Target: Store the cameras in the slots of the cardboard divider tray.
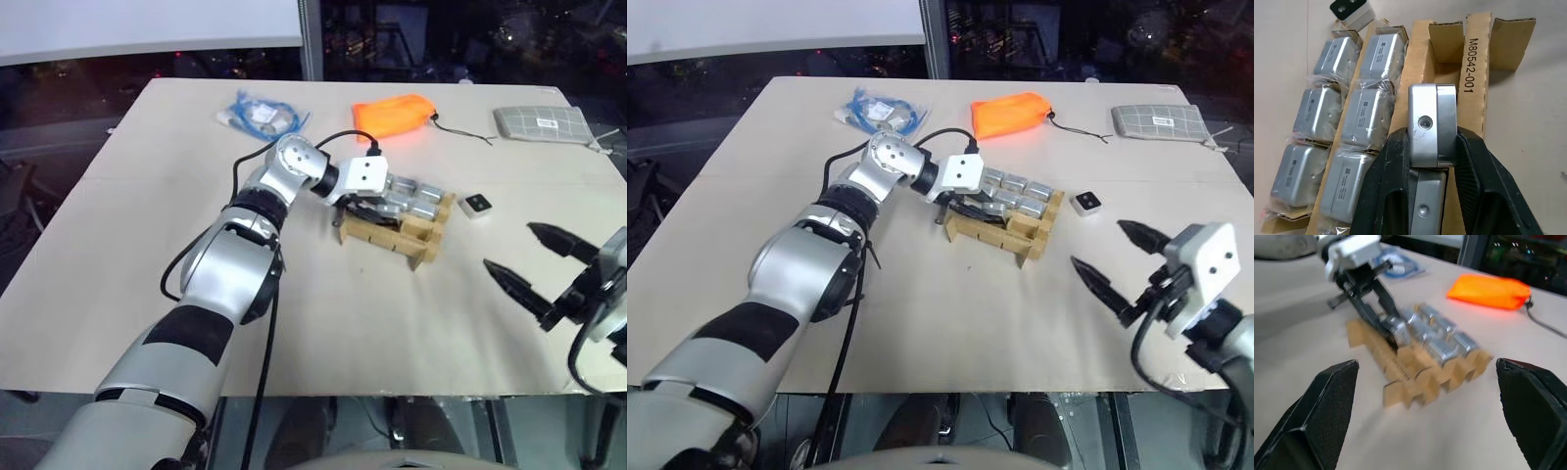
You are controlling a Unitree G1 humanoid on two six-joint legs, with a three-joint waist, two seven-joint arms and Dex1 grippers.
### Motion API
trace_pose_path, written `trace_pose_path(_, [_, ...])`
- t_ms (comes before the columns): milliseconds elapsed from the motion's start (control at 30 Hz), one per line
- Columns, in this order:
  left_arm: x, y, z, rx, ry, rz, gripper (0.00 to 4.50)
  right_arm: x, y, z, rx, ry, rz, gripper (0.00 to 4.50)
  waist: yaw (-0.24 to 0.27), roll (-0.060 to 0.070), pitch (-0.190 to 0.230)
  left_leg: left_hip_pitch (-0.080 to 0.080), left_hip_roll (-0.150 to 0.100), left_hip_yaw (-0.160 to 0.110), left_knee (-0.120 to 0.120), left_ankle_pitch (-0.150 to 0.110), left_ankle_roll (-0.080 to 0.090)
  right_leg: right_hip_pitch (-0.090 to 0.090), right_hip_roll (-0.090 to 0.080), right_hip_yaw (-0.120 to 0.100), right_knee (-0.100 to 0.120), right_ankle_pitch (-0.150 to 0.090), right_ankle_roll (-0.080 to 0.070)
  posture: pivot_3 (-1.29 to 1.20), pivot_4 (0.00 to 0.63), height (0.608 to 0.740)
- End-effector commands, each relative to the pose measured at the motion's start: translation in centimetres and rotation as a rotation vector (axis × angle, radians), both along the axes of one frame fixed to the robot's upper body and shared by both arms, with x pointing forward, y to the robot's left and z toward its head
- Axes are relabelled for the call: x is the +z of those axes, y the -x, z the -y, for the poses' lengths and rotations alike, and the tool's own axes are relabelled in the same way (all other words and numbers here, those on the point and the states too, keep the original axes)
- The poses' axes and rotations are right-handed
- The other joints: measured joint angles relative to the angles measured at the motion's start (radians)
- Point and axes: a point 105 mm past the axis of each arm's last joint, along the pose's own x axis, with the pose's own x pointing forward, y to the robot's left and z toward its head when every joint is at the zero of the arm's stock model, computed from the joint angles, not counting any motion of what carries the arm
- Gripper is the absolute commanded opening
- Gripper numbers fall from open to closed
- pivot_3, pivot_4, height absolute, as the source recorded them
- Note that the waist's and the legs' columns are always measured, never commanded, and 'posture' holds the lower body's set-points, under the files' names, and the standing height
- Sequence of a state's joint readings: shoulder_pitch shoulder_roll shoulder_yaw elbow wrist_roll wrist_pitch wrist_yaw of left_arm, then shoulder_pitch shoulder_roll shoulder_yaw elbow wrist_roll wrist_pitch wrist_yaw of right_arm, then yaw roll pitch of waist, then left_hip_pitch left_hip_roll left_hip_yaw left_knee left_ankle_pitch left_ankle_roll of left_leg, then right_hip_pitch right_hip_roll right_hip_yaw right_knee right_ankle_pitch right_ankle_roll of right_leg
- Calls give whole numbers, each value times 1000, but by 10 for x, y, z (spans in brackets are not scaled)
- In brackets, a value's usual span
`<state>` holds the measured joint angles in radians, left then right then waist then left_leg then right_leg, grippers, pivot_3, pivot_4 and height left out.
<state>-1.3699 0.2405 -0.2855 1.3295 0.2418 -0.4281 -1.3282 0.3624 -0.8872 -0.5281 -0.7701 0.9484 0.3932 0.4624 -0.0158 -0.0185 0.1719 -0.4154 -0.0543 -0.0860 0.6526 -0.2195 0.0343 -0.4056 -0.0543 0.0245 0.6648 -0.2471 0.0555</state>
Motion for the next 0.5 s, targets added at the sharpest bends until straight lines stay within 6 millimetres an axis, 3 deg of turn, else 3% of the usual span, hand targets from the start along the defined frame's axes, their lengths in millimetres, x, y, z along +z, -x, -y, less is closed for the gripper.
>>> trace_pose_path(33, [14,-3,0,8,18,30,679,13,0,8,70,35,0,4460,0,0,0,0,0,0,0,0,0,0,0,0,0,0,0,0,150,740])
trace_pose_path(167, [14,-1,0,0,17,-4,679,13,5,4,136,69,-27,4460,0,0,0,0,0,0,0,0,0,0,0,0,0,0,0,0,150,740])
trace_pose_path(433, [26,0,3,-23,74,18,4310,10,0,4,111,89,-17,4500,5,-1,1,-1,0,0,1,0,0,0,0,0,0,0,0,0,150,740])
trace_pose_path(500, [35,1,5,-30,125,6,4422,8,-4,4,94,92,-13,4500,5,-1,1,-1,0,0,1,0,0,0,0,0,0,0,1,0,150,740])
